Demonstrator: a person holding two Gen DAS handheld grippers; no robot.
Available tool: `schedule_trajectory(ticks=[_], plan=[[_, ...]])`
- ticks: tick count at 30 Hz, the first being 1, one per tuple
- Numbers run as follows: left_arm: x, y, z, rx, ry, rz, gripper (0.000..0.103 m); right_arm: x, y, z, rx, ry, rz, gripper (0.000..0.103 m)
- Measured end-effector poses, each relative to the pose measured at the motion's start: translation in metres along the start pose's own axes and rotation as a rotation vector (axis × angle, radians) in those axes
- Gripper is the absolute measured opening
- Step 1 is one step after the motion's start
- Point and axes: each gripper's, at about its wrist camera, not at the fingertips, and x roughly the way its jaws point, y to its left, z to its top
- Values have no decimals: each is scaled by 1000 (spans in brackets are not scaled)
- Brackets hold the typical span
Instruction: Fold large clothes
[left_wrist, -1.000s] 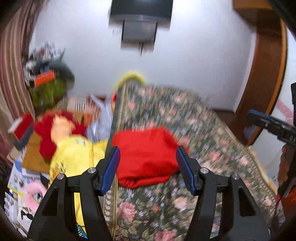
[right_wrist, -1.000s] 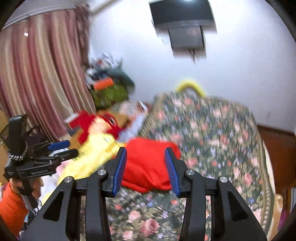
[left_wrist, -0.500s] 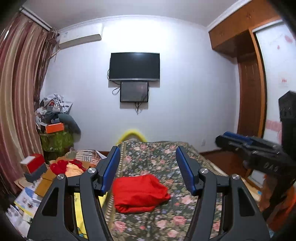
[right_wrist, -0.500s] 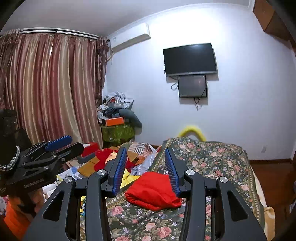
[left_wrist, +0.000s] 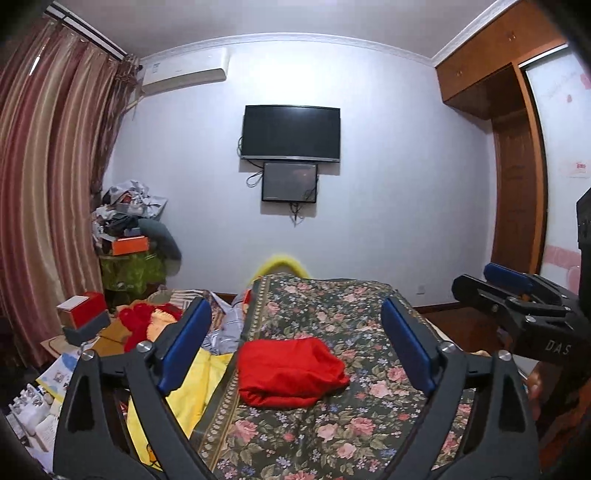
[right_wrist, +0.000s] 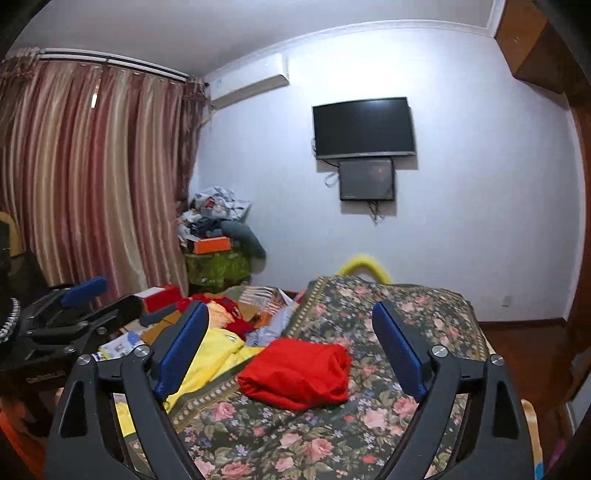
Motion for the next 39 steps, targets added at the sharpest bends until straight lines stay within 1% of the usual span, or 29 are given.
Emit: schedule_trajectory(ticks=[5, 12, 18, 29, 39], plan=[[-1, 4, -2, -15, 6, 5, 97, -2, -3, -1, 18, 11, -5, 89], [1, 2, -6, -12, 8, 9, 98, -9, 1, -4, -1, 3, -8, 89], [4, 1, -7, -17, 16, 7, 99, -8, 0, -5, 4, 8, 7, 89], [7, 2, -7, -17, 10, 11, 101, -7, -3, -5, 9, 14, 6, 89], [8, 4, -9, -39, 10, 15, 102, -8, -3, -6, 9, 15, 6, 90]])
